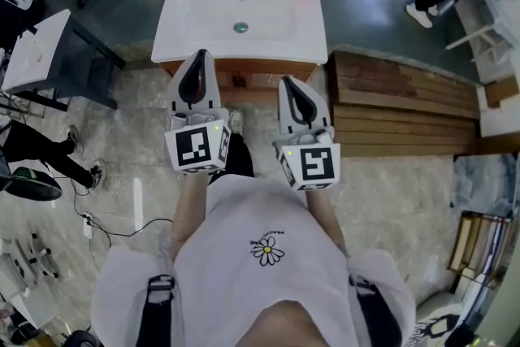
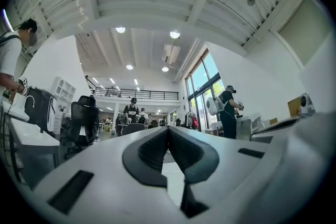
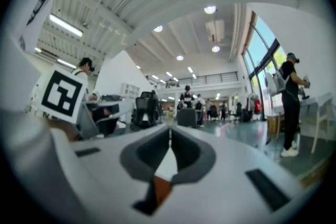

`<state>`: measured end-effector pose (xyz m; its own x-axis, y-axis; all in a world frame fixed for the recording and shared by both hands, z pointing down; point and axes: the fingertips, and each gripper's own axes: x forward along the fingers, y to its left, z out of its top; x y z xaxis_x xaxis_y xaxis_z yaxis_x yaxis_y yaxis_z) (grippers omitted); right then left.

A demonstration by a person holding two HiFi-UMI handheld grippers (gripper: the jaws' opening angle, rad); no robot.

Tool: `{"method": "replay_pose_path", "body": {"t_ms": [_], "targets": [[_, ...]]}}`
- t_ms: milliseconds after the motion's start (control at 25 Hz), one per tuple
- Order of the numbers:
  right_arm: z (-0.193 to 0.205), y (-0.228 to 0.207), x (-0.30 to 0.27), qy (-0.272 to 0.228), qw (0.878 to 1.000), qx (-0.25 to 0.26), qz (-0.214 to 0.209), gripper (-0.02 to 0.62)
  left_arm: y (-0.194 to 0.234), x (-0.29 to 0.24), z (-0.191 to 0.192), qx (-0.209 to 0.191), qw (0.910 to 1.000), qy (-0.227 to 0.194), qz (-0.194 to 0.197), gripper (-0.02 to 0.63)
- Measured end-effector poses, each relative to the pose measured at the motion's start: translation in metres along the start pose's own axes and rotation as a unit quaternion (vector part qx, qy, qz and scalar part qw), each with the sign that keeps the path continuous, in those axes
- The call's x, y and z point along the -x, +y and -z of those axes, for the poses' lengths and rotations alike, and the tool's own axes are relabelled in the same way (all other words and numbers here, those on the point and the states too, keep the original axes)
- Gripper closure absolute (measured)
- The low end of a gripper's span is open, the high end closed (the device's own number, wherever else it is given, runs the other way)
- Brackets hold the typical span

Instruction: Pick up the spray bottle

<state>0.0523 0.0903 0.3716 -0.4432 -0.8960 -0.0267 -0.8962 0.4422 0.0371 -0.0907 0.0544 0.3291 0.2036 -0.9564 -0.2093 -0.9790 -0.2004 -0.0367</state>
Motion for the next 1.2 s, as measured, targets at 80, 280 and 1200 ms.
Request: {"method": "replay_pose_path", "body": {"t_ms": [80,280,1200], "targets": [[0.003,-0.006,-0.012,0.004,1.000,-0.001,0.004,0.565,0.002,-0.014,0.007,0.000,1.0000,-0.002,0.005,0.586],[0.005,-0.025,-0.056,0.011,1.000,-0.008,0.017,0.565,0.012,-0.059,0.020,0.017,0.9997,0.004,0.020,0.586],[-0.007,-0.073,-0.307,0.022,0.999,-0.026,0.037,0.565,0.103,-0.272,0.037,0.063,0.9957,-0.011,0.067,0.586]]}}
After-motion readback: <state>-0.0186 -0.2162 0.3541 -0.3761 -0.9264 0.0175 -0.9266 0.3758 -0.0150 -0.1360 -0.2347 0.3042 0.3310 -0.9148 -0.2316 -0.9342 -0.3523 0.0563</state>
